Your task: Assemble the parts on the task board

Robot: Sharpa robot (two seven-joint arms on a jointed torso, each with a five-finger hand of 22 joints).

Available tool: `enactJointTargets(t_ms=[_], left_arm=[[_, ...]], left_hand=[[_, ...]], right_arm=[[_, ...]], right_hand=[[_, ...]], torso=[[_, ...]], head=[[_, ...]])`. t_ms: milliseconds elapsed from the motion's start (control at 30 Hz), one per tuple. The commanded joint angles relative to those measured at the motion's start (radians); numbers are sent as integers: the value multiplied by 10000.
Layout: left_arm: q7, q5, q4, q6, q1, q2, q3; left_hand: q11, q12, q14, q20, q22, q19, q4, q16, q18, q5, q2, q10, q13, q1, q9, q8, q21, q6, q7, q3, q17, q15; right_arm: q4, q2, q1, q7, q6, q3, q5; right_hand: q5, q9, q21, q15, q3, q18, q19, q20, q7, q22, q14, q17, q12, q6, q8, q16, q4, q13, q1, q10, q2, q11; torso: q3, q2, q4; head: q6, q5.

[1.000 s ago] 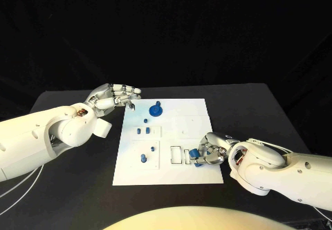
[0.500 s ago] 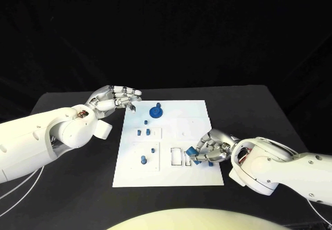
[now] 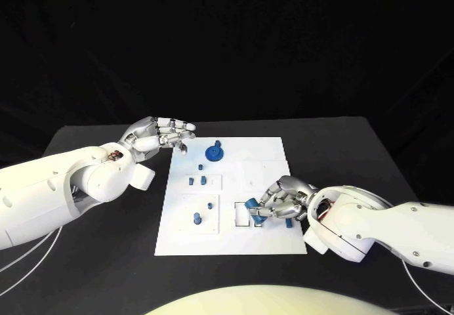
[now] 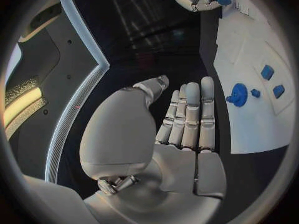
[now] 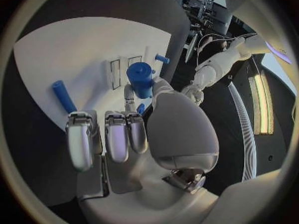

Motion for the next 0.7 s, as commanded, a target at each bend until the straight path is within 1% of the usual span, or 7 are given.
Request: enactJointTargets(t_ms=[33,100,233,367,433,500,700], left_arm=[[20,60,25,201,-13,28,6],[12,60,22,215,-13,35,6],[-3,60,26,233,-13,32,6],[-17,60,29,243,-13,26,6],[-19,60,32,236,-13,22,6],[-20,60,35,231,-13,17,6],[-27,60,53,231,-13,3,6]], left_hand=[[-20,57,-12,17,-19,85,62,-40,139,9,8,-89,9,13,-15,-46,-68,-57,25,-32,-18,50],[-20,57,-12,17,-19,85,62,-40,139,9,8,-89,9,13,-15,-46,-68,-57,25,-32,-18,50],[-20,57,-12,17,-19,85,62,-40,139,9,8,-89,9,13,-15,-46,-68,-57,25,-32,-18,50],[-18,58,-13,18,-22,87,70,-41,139,8,9,-95,8,8,-16,-47,-73,-60,28,-36,-19,52],[-18,58,-13,18,-22,87,70,-41,139,8,9,-95,8,8,-16,-47,-73,-60,28,-36,-19,52],[-18,58,-13,18,-22,87,70,-41,139,8,9,-95,8,8,-16,-47,-73,-60,28,-36,-19,52],[-18,58,-13,18,-22,87,70,-41,139,8,9,-95,8,8,-16,-47,-73,-60,28,-36,-19,52]], right_arm=[[-211,253,-34,-51,140,0,215],[-407,479,-79,-137,82,-1,71],[-718,778,-141,-260,1,-1,-309],[-966,988,-178,-298,126,-2,-752],[-1038,1056,-197,-321,239,-3,-898],[-1089,1111,-218,-340,340,-4,-992],[-1162,1198,-265,-400,505,-6,-1153]], right_hand=[[24,153,17,-70,211,-129,913,-78,-173,2383,923,2064,38,211,207,50,-149,2633,-176,1057,2,-72],[21,157,20,-71,234,-130,915,-79,-174,2387,923,2064,38,219,227,49,-148,2633,-395,1057,26,-74],[20,161,7,-73,239,-127,910,-80,-177,2380,920,2050,38,225,242,44,-148,2633,-535,1057,19,-76],[22,165,10,-76,254,-128,912,-81,-183,2383,921,2054,38,236,256,44,-148,2633,-615,1057,33,-79],[21,166,-2,-77,256,-125,908,-82,-183,2375,921,2054,38,237,260,44,-148,2633,-650,1057,30,-81],[20,167,15,-77,256,-129,914,-83,-184,2386,922,2059,38,237,263,45,-148,2633,-674,1057,25,-81],[19,168,-3,-78,256,-124,907,-83,-183,2375,920,2049,38,233,267,42,-147,2633,-729,1057,13,-81]], torso=[[0,2,5],[4,2,15],[2,1,20],[-3,4,12],[-3,4,12],[-2,7,9],[7,4,1]], head=[[-28,-11],[-40,-9],[-54,6],[-52,29],[-52,29],[-79,56],[-96,96]])
